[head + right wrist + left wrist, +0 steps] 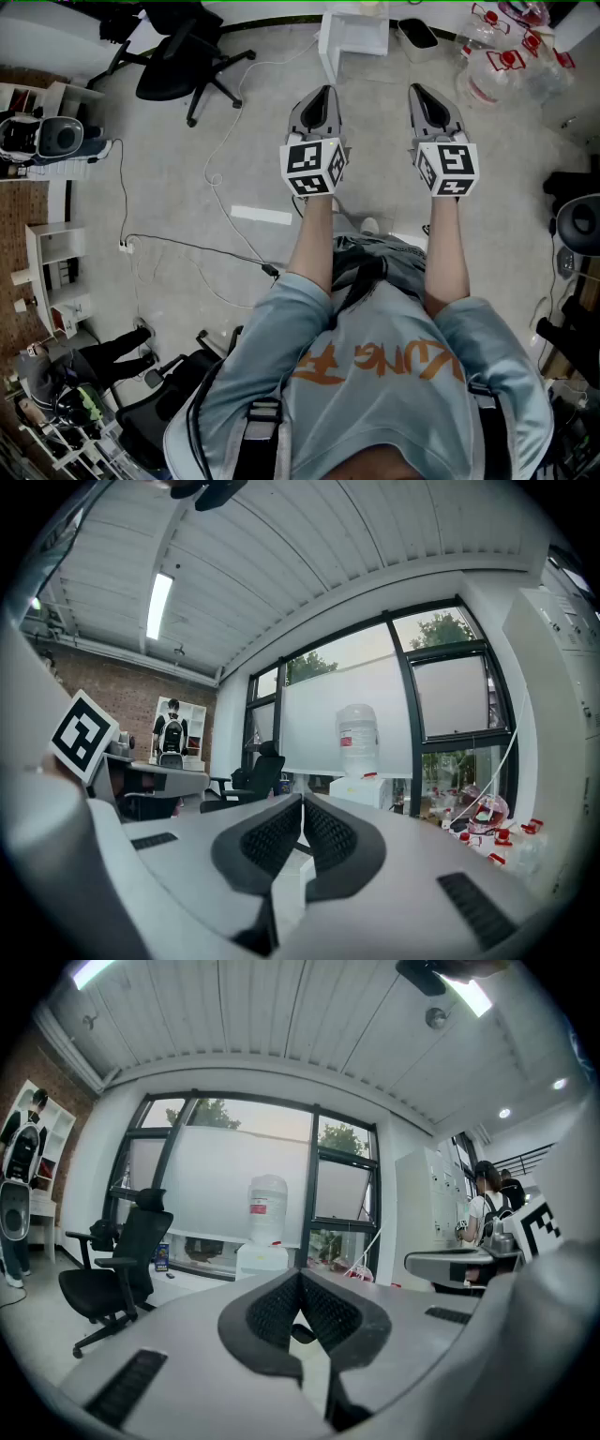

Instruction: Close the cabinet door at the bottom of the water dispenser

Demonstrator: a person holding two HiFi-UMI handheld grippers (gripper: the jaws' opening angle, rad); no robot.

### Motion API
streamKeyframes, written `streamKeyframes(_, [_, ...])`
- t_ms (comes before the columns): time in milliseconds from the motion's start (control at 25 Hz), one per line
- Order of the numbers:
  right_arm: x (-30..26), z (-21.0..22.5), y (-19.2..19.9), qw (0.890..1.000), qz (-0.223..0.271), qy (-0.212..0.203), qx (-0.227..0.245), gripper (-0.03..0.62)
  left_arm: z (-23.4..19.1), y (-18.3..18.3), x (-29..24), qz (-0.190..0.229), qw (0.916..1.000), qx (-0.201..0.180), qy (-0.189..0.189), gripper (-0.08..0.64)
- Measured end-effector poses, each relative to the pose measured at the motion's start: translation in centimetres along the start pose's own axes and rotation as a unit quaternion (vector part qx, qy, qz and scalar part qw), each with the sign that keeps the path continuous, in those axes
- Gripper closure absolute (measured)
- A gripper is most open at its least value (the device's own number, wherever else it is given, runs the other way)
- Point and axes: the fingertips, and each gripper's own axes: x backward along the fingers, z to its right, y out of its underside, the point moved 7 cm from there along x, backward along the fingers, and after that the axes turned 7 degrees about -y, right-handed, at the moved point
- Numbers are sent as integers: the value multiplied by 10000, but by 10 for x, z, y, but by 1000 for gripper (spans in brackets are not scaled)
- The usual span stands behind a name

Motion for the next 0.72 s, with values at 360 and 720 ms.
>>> streamKeyframes(360, [1,13,-3,9994,130,310,-129,563,-5,-4,0,65,10000,47,-51,540])
streamKeyframes(720, [-38,17,-15,9996,209,123,-168,563,-41,-28,-2,420,9980,223,-414,540])
